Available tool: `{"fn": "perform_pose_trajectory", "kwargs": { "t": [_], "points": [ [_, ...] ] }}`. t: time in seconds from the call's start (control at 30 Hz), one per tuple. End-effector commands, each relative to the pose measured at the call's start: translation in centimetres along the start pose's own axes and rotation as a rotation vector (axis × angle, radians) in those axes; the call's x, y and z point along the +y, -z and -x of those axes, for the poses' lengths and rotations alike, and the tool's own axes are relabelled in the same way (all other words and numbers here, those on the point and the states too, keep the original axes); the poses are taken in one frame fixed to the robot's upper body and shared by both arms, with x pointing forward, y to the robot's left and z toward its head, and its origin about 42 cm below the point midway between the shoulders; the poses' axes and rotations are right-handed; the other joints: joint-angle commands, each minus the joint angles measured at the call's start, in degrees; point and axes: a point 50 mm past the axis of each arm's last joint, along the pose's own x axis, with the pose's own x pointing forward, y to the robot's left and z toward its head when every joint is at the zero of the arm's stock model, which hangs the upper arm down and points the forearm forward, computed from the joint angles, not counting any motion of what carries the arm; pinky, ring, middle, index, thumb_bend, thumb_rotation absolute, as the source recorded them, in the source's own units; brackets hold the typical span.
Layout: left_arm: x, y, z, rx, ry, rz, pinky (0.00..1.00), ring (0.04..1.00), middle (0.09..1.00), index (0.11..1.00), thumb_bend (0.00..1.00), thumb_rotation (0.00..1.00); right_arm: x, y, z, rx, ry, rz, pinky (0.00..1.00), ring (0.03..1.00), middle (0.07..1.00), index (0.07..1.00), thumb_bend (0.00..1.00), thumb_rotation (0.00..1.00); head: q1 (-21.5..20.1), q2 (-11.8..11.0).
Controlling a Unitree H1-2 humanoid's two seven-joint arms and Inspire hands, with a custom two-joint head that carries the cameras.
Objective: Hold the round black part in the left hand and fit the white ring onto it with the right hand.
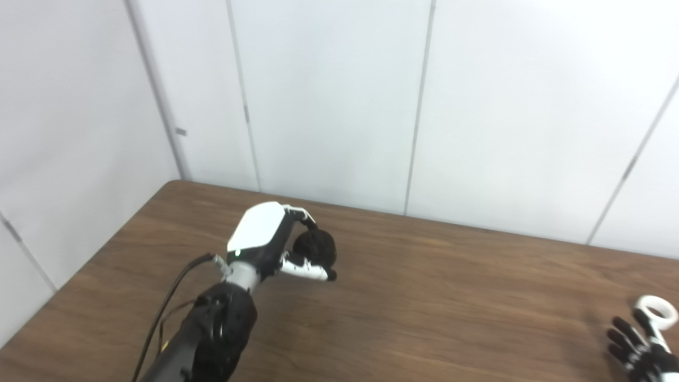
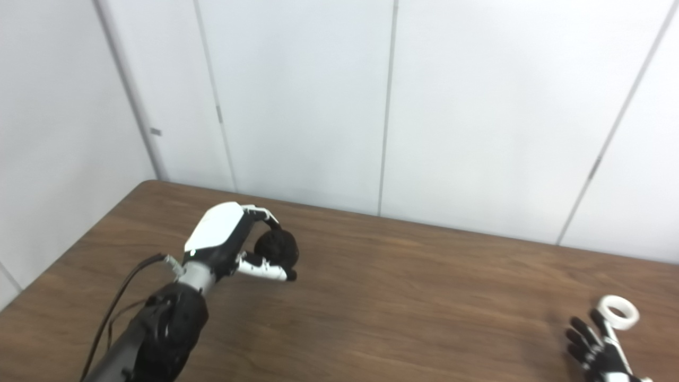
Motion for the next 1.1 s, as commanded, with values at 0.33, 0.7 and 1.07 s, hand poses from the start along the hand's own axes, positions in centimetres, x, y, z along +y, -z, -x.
{"fn": "perform_pose_trajectory", "kwargs": {
  "t": [0.33, 0.7, 1.07],
  "points": [
    [-2.1, -4.2, 4.4, -0.171, 0.028, -0.065, 1.0, 0.867, 0.746, 0.483, 0.52, 0.05, 6.2, 2.1, 2.6, 0.14, 0.001, -0.084, 0.91, 0.908, 0.921, 0.965, 0.64, 0.98, -6.72, 4.46],
    [-6.7, -6.6, 6.9, -0.212, 0.105, -0.044, 1.0, 0.853, 0.738, 0.482, 0.52, 0.05, 9.0, 0.2, 1.4, 0.128, 0.009, -0.109, 0.91, 0.907, 0.915, 0.958, 0.63, 0.99, -11.44, 8.9],
    [-10.5, -6.9, 9.1, -0.205, 0.19, -0.038, 1.0, 0.856, 0.747, 0.483, 0.52, 0.05, 9.5, -0.9, 1.2, 0.135, 0.021, -0.123, 0.94, 0.91, 0.915, 0.962, 0.62, 1.0, -12.47, 11.66]
  ]
}}
